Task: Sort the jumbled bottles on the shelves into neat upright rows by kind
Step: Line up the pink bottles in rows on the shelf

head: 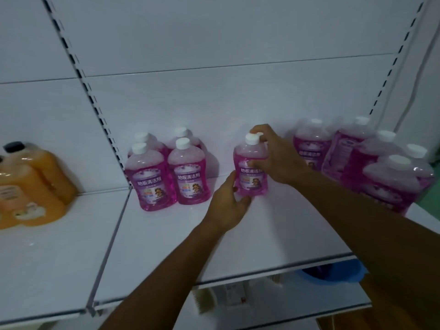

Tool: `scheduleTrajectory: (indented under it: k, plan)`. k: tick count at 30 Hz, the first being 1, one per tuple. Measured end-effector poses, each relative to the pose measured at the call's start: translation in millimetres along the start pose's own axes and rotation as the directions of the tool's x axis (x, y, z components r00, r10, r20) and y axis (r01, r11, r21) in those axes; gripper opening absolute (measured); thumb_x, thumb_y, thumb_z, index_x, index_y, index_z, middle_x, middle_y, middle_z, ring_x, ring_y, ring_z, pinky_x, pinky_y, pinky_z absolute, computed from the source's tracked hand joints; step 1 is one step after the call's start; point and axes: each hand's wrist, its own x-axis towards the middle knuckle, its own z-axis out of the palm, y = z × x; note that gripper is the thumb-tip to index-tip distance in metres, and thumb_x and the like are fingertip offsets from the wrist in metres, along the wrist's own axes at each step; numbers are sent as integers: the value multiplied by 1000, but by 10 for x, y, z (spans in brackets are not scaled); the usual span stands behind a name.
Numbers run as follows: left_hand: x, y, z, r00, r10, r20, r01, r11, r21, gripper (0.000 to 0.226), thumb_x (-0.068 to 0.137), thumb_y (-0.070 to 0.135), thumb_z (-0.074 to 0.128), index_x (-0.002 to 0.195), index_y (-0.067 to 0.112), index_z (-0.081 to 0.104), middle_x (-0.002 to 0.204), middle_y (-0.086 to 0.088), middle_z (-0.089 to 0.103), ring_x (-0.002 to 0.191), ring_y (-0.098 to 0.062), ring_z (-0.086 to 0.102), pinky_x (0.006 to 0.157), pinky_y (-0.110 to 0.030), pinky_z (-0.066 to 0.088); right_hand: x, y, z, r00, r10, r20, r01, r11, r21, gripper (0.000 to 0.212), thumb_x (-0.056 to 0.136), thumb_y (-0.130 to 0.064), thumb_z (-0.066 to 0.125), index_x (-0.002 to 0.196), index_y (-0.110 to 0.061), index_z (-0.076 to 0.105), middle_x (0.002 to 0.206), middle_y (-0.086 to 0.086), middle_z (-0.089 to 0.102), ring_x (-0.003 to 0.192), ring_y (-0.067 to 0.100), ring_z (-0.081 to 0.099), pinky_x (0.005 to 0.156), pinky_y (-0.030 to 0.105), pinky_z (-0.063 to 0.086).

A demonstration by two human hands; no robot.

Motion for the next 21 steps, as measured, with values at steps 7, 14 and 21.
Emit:
scheduleTrajectory:
  k: [7,14,21]
  plan:
    - [60,-65,-141,997,2,-74,-1,1000,18,55,94,16,59,144,20,36,121,10,58,105,-3,56,76,4,39,367,-18,273,994,-82,71,77,995,69,64,72,-8,80,125,-23,45,110,1,60,90,18,62,72,19,54]
    - [159,-145,-175,994,-36,-108,41,998,40,65,93,19,61,150,19,28,138,1,53,122,-13,51,102,-21,41,598,70,556,990,-139,28,138,990,42,68,76,-11,78,135,-20,46,121,11,44,107,17,48,91,19,42]
    - [218,-218,-215,988,-107,-108,112,993,42,68,91,25,64,149,19,30,142,0,50,129,-20,47,110,-35,39,727,36,685,987,-152,55,149,987,54,69,77,-17,79,137,-20,45,117,8,41,107,19,49,97,22,40]
